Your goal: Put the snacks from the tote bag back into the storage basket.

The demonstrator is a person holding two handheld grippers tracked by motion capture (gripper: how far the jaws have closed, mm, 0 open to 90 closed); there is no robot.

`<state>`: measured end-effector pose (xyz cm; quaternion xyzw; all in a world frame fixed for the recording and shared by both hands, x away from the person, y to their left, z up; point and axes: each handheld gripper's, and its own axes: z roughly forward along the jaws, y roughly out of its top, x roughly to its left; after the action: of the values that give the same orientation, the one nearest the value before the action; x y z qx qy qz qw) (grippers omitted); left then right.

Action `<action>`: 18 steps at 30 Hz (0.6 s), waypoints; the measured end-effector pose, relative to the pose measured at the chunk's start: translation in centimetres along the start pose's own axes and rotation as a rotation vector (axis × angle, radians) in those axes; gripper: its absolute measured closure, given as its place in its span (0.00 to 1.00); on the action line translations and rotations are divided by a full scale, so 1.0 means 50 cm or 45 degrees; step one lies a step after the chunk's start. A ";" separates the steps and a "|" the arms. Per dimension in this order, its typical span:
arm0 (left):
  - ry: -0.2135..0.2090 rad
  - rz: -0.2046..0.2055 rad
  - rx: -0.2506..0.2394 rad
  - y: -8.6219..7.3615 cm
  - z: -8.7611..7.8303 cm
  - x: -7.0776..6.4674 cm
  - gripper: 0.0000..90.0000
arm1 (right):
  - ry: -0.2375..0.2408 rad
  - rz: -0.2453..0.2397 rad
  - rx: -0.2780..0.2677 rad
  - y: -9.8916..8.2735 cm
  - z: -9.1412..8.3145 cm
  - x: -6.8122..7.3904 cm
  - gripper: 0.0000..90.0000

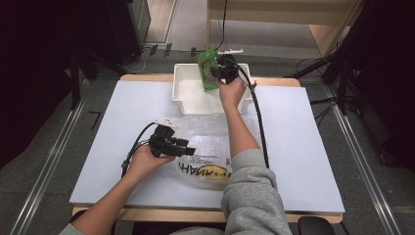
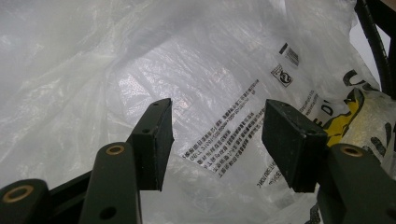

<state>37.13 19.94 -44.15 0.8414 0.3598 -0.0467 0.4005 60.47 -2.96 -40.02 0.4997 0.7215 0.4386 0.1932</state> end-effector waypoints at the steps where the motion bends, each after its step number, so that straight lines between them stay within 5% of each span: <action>1: 0.000 0.001 0.001 0.000 0.000 0.000 0.49 | -0.003 -0.002 -0.003 -0.001 0.000 -0.001 0.82; 18: 0.006 0.004 0.014 0.000 0.004 -0.003 0.49 | 0.066 0.069 0.063 -0.028 0.003 -0.017 0.82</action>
<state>37.08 19.72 -44.24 0.8443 0.3592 -0.0461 0.3950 60.19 -3.81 -41.40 0.5123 0.7231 0.4383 0.1500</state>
